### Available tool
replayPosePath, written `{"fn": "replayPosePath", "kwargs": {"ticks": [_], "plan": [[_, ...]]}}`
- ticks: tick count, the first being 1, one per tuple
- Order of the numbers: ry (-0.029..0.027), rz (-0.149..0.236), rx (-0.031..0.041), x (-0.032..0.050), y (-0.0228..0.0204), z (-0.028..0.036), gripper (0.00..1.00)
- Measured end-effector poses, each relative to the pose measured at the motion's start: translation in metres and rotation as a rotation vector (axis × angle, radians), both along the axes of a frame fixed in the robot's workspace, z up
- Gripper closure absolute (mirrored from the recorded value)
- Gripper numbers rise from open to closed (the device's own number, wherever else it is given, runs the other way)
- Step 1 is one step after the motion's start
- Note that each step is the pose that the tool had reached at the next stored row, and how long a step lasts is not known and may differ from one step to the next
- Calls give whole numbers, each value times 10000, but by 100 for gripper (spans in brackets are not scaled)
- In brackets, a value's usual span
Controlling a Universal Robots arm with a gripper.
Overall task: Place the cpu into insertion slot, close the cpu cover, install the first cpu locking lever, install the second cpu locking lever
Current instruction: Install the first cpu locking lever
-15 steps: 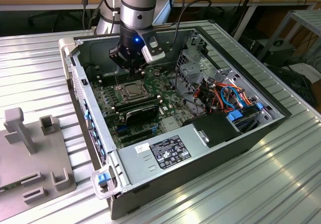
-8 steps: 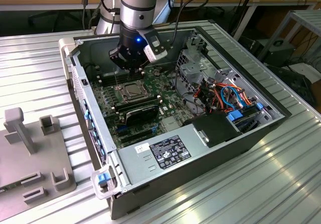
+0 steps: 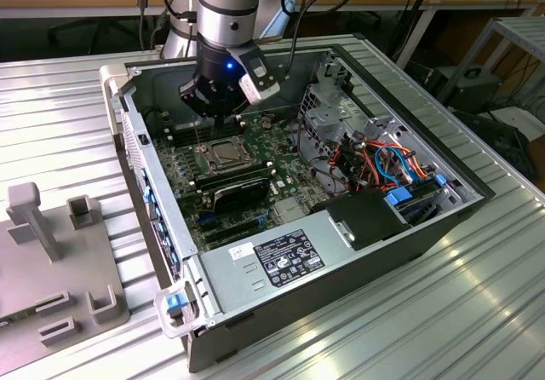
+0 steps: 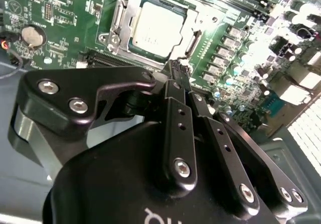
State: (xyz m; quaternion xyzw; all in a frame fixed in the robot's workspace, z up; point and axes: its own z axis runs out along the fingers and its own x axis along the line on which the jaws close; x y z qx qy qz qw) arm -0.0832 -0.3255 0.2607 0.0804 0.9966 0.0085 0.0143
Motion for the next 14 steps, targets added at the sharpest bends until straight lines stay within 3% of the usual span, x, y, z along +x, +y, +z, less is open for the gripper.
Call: {"fn": "replayPosePath", "kwargs": {"ticks": [5,10,14], "plan": [[0,334,-2,-26,0,183,89],[-1,727,-2,-61,0,188,89],[0,870,-2,-137,0,188,89]]}}
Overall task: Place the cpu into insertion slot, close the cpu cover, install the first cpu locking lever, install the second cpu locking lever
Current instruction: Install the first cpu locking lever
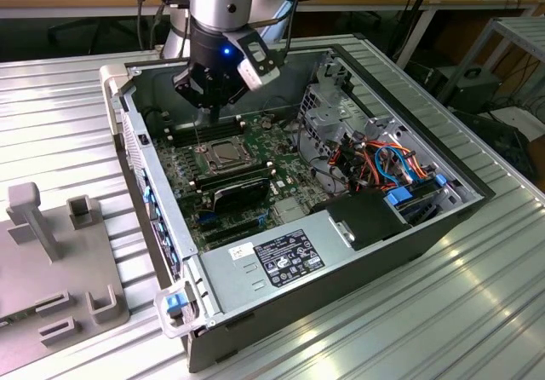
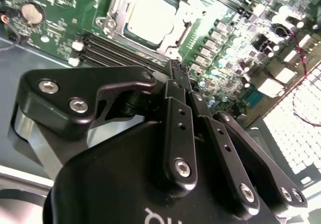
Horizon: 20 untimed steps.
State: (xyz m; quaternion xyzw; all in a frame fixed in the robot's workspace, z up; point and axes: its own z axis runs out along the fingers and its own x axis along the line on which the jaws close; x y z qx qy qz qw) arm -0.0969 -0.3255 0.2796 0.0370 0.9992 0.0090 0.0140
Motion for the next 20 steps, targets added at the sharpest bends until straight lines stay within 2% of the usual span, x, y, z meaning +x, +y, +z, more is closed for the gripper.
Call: {"fn": "replayPosePath", "kwargs": {"ticks": [6,8,11,13,15,20], "plan": [[0,181,0,-168,0,-2,89],[0,269,0,-249,0,-3,89],[0,332,0,-313,3,-4,89],[0,345,0,-319,31,-5,89],[-1,348,0,-322,84,-17,89],[-1,393,0,-324,167,-121,89]]}}
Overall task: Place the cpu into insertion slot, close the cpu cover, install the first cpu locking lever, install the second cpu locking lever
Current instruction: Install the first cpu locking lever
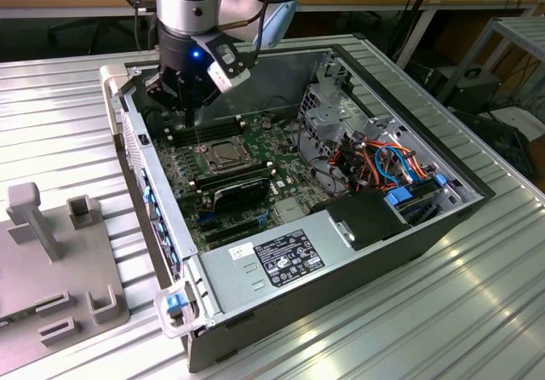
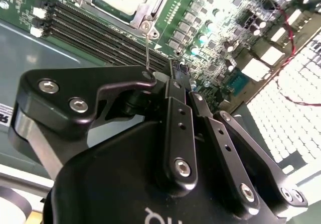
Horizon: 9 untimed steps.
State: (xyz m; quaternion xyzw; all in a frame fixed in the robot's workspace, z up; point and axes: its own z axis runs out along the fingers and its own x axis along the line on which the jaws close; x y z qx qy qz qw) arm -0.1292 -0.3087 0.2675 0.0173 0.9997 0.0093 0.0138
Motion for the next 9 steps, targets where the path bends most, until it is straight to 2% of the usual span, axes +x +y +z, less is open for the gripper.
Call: {"fn": "replayPosePath", "kwargs": {"ticks": [2,6,9], "plan": [[-1,10,0,0,20,-23,89],[0,50,-1,7,49,-30,89],[1,66,-1,53,59,-33,89]]}}
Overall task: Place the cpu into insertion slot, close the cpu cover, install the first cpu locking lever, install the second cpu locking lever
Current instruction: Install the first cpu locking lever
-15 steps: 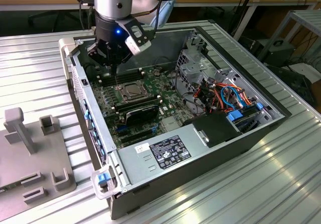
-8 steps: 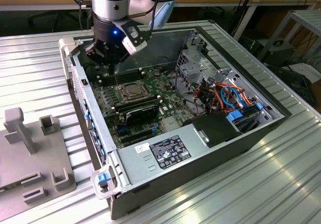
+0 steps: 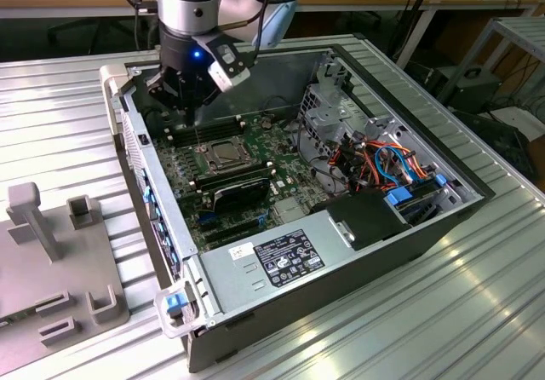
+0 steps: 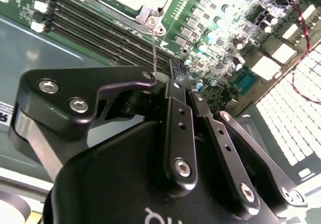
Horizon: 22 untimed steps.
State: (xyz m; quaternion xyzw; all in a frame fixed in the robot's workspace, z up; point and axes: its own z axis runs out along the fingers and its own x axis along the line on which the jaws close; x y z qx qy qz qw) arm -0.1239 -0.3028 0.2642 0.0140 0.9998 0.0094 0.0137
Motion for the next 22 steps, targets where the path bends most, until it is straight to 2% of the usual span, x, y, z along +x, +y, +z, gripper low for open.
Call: {"fn": "replayPosePath", "kwargs": {"ticks": [8,17,22], "plan": [[-1,24,1,159,10,-12,89],[0,33,0,200,26,-25,89],[-1,34,1,270,44,-83,89]]}}
